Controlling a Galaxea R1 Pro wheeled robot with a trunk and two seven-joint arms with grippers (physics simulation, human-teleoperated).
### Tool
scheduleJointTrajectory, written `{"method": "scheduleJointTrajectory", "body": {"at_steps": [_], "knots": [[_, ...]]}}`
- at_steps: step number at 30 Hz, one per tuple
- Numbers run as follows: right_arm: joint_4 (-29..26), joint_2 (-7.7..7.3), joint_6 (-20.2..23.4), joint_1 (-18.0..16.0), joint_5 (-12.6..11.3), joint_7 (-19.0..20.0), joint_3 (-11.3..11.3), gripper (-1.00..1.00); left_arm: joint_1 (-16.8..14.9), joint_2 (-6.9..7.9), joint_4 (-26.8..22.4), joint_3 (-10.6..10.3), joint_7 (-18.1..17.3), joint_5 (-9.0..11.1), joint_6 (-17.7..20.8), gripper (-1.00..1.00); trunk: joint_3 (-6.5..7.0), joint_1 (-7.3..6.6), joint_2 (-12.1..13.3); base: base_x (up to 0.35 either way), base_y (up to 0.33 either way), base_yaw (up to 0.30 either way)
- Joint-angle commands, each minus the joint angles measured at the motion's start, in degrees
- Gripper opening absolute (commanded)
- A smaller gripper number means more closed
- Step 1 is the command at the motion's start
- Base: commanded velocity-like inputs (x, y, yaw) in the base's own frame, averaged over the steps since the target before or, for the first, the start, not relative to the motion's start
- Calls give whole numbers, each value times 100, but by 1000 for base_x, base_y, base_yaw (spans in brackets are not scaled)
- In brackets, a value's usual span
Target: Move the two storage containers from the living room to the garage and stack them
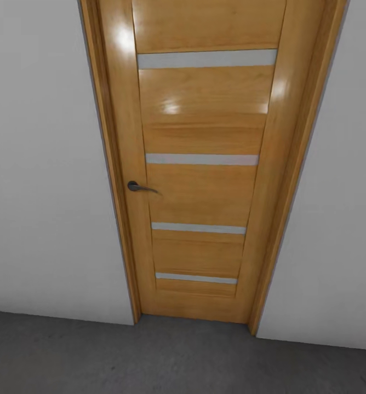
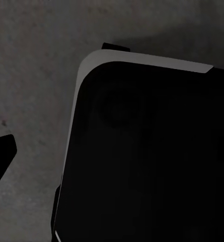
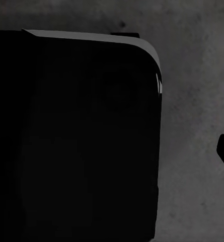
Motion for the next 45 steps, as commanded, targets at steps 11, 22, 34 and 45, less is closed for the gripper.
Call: {"method": "scheduleJointTrajectory", "body": {"at_steps": [11, 22, 34, 45], "knots": [[6, -2, -34, -1, 30, -2, 32, 100, -1, 0, -5, 1, 1, 26, -8, 100, -3, 0, -2, 274, 0, 0], [6, 0, -30, -1, 10, -2, 3, 100, 2, 0, -5, 1, 1, 26, -9, 100, -3, 0, -2, 118, 0, 0], [6, 0, -34, -1, 23, 7, -2, 100, 2, 0, -5, 2, 1, 26, -9, 100, -3, 0, -2, 2, 0, 0], [0, -2, 3, -1, 25, 1, 0, 100, 3, -4, -5, 3, 1, 26, -9, 100, -3, 0, -2, 0, 0, 0]]}}
